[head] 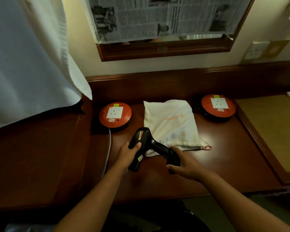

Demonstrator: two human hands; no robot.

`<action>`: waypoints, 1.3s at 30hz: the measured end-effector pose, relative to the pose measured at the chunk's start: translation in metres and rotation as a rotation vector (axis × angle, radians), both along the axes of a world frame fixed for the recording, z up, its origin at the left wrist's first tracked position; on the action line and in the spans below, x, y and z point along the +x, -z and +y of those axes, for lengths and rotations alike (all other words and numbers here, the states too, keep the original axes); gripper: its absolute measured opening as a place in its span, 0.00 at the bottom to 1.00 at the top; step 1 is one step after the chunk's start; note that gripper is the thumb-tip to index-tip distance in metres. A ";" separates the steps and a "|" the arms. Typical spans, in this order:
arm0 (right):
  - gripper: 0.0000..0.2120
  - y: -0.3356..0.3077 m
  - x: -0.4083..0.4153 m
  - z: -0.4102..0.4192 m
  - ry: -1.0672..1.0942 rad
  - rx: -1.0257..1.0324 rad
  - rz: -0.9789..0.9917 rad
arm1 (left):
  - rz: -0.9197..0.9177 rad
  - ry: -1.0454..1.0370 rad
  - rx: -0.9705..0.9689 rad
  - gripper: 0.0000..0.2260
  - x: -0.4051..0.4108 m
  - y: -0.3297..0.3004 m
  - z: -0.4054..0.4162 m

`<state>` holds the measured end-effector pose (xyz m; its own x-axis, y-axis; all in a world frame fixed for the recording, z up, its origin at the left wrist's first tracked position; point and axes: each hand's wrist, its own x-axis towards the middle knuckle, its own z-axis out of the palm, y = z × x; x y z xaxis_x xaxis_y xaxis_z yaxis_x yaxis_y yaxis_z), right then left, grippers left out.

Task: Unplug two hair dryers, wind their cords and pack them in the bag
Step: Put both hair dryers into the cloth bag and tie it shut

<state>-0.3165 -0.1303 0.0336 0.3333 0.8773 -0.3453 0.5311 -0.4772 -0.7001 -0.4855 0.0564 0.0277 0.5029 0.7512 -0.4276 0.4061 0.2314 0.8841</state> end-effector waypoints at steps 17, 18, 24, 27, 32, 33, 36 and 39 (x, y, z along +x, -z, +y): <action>0.30 0.020 0.165 -0.006 0.310 0.121 0.064 | 0.569 0.410 0.619 0.20 0.123 0.069 0.010; 0.28 0.020 0.168 -0.006 0.308 0.124 0.070 | 0.623 0.501 0.707 0.25 0.120 0.079 0.005; 0.26 0.023 0.169 -0.012 0.297 0.121 0.077 | 0.691 0.475 0.786 0.12 0.119 0.103 0.007; 0.29 0.019 0.159 -0.019 0.327 0.087 0.055 | 0.504 0.242 0.507 0.08 0.124 0.096 0.009; 0.30 0.009 0.135 -0.034 0.369 0.122 0.112 | 0.328 0.150 0.462 0.08 0.130 0.066 0.015; 0.28 0.006 0.132 -0.037 0.369 0.123 0.137 | 0.307 0.158 0.479 0.08 0.130 0.059 0.018; 0.24 -0.002 0.120 -0.050 0.372 0.093 0.270 | 0.256 0.170 0.475 0.06 0.127 0.054 0.026; 0.27 -0.009 0.112 -0.063 0.337 0.044 0.359 | 0.194 0.147 0.392 0.10 0.131 0.048 0.030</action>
